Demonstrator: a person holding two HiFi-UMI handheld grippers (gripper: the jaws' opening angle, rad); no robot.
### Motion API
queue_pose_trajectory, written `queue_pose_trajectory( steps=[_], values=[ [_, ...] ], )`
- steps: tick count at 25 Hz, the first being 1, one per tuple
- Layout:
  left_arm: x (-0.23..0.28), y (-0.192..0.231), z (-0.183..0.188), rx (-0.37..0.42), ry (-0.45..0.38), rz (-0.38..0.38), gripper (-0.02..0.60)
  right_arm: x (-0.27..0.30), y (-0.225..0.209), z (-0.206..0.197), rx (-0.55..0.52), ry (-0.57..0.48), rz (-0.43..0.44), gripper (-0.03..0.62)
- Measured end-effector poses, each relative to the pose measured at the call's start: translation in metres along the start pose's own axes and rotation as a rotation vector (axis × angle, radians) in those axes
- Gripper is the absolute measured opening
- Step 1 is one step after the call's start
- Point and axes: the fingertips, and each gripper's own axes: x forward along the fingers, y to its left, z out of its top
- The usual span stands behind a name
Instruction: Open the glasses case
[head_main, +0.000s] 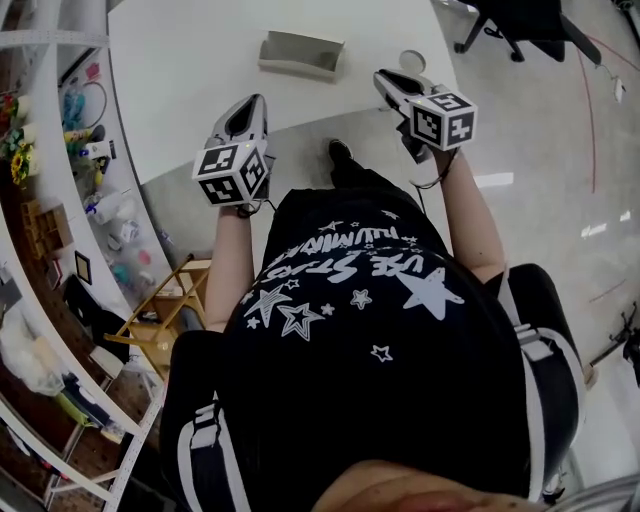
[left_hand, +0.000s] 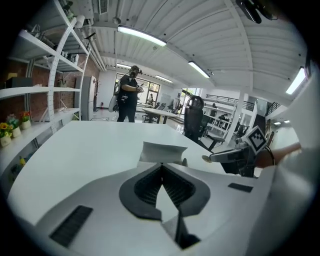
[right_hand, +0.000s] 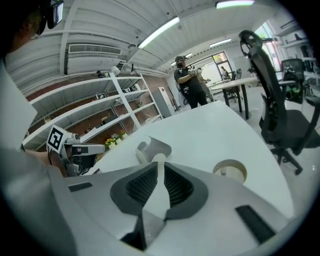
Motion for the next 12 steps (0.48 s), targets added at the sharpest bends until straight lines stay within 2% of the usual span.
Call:
queue_pose_trajectory(
  steps=[5, 12],
  values=[
    [-0.034, -0.021, -0.021, -0.034, -0.008, -0.065, 0.012, -0.014, 0.033, -0.018, -0.008, -0.013, -0.03, 0.048],
    [-0.102, -0.036, -0.055, -0.027, -0.029, -0.128, 0.012, -0.042, 0.107, -0.062, -0.021, -0.041, -0.047, 0.048]
  ],
)
